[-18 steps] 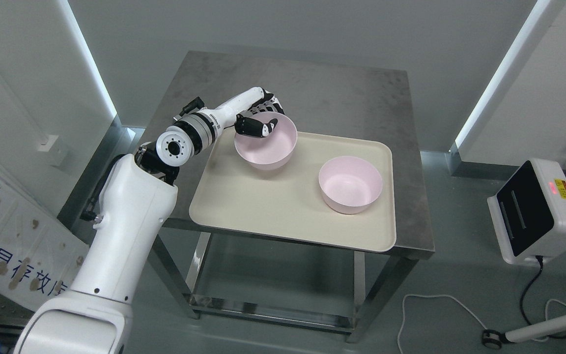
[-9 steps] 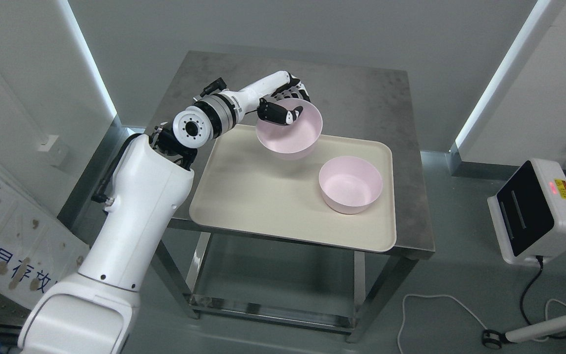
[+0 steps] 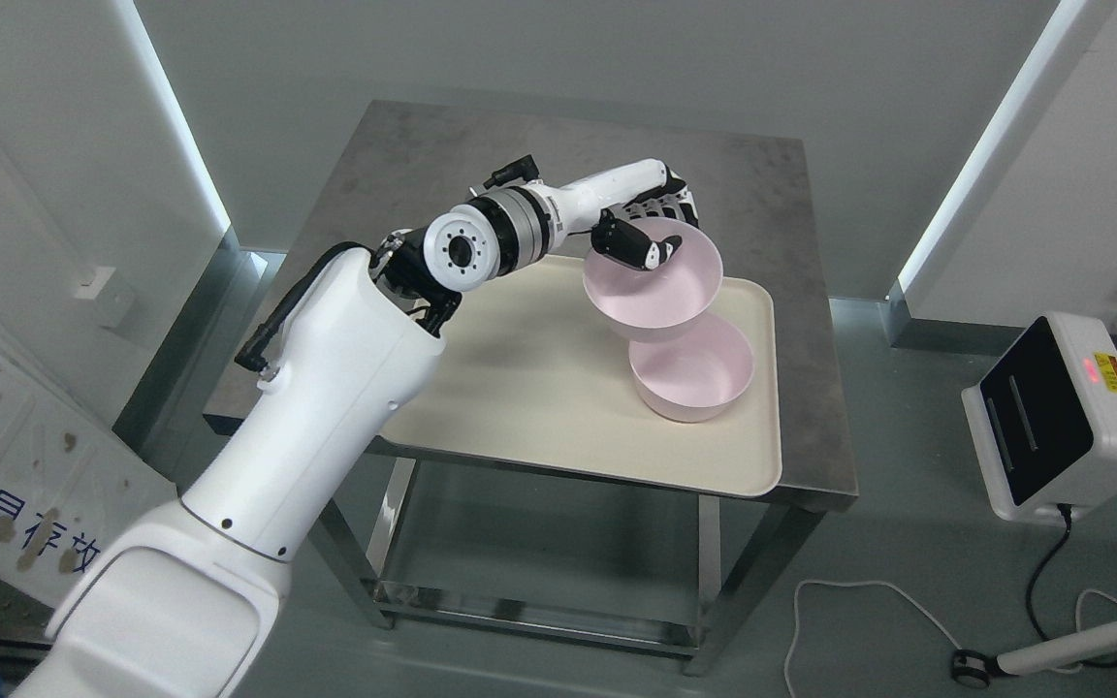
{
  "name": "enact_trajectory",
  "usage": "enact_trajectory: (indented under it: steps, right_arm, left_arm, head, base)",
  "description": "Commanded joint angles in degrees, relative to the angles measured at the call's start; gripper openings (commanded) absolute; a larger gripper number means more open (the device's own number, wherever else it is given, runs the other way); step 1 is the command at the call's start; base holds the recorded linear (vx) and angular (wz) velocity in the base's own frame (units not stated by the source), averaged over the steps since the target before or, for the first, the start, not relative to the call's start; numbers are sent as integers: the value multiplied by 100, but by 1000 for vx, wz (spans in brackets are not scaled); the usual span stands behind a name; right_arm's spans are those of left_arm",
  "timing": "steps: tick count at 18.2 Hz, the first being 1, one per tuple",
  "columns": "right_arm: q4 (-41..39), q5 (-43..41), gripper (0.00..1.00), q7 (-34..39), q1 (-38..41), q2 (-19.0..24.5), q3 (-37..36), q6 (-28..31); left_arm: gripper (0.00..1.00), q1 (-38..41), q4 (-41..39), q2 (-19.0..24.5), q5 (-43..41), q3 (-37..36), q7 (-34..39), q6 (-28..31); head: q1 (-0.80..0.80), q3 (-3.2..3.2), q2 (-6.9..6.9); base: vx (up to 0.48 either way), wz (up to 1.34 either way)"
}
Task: Stack pink IKEA bowls on left shelf middle
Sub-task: 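Lift the pink bowl and lower it into the other pink bowl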
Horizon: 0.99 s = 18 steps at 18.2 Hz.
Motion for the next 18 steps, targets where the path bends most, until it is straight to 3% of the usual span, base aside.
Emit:
enact_trajectory:
  steps: [1, 13, 17, 18]
  right_arm:
    - [0, 44, 100, -4, 0, -100, -53, 34]
    - [0, 44, 100, -4, 0, -100, -53, 34]
    - [0, 44, 100, -4, 0, -100, -53, 34]
    - [0, 44, 100, -4, 0, -100, -53, 25]
  left_arm:
    - [2, -182, -75, 70, 556, -1456, 101, 63]
    - [6, -182, 136, 70, 531, -1563, 567, 274]
    - [37, -182, 136, 70, 513, -1379, 611, 266]
    - [40, -182, 136, 70, 513, -1291, 611, 265]
  head:
    - [0, 0, 0]
    - [0, 0, 0]
    - [0, 0, 0]
    - [0, 0, 0]
  base:
    - [0, 0]
    - [0, 0]
    - [0, 0]
    - [0, 0]
